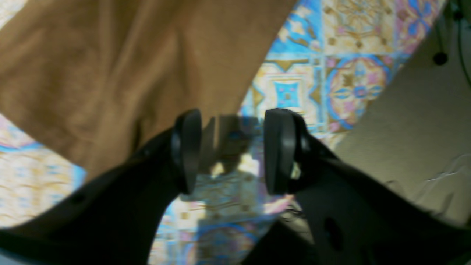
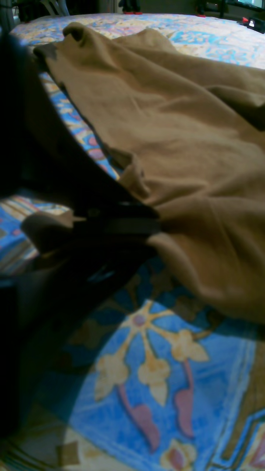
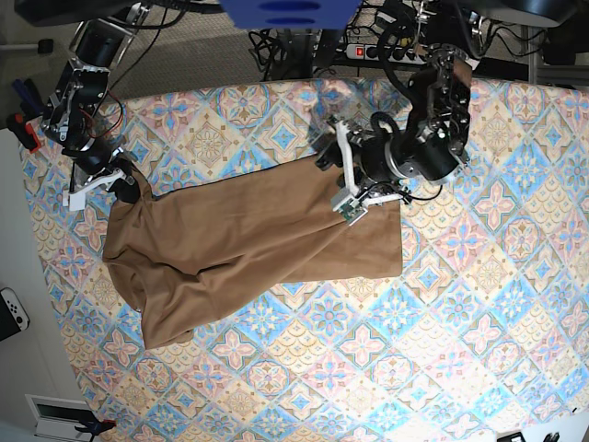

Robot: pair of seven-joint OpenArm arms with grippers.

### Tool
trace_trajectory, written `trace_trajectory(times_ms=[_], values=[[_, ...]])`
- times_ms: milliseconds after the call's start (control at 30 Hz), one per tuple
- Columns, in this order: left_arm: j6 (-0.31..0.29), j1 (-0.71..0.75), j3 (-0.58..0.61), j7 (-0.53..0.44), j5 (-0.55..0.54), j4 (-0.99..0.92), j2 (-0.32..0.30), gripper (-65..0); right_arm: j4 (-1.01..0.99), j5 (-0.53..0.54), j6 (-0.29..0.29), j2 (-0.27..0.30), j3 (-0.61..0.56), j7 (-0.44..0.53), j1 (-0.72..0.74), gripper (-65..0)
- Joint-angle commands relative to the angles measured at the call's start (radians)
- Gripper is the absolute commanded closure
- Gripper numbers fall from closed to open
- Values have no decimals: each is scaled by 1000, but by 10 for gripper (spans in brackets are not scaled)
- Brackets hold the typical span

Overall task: Layout the t-shirt on the table in an organized manner, then fold the t-shirt properly
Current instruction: 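Lower the left gripper onto the brown shirt's end and grasp the corner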

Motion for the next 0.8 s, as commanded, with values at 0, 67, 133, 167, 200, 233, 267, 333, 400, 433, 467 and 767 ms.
trace_trajectory(times_ms=[0,67,133,167,200,233,267,333,400,433,467,767], values=[[25,-13,11,-9,-11,12,-4,-267,5,-31,-8,6,-2,-45,-4,0],[68,-13,40,-9,9,7,-6,-267,5,-31,-8,6,-2,-45,-4,0],[113,-13,77,-9,65,7,-6,-267,5,-31,-8,6,-2,-45,-4,0],[139,-14,110,-9,107,7,-6,-267,5,-31,-8,6,-2,-45,-4,0],[162,-16,142,-9,160,7,-6,-267,5,-31,-8,6,-2,-45,-4,0],[177,-16,175,-9,210,7,-6,-267,5,-31,-8,6,-2,-45,-4,0],[187,-16,203,-9,256,7,-6,-267,5,-31,-8,6,-2,-45,-4,0],[190,-11,258,-9,358,7,-4,-267,5,-31,-8,6,-2,-45,-2,0],[190,-7,286,-9,461,7,1,-267,5,-31,-8,6,-2,-45,-2,0],[190,-4,288,-9,493,7,2,-267,5,-31,-8,6,-2,-45,-2,0],[191,9,280,-9,521,7,11,-267,3,-31,-8,6,-2,-45,-2,0],[187,156,45,-9,575,6,139,-267,0,-31,-8,6,-2,-45,-4,0]])
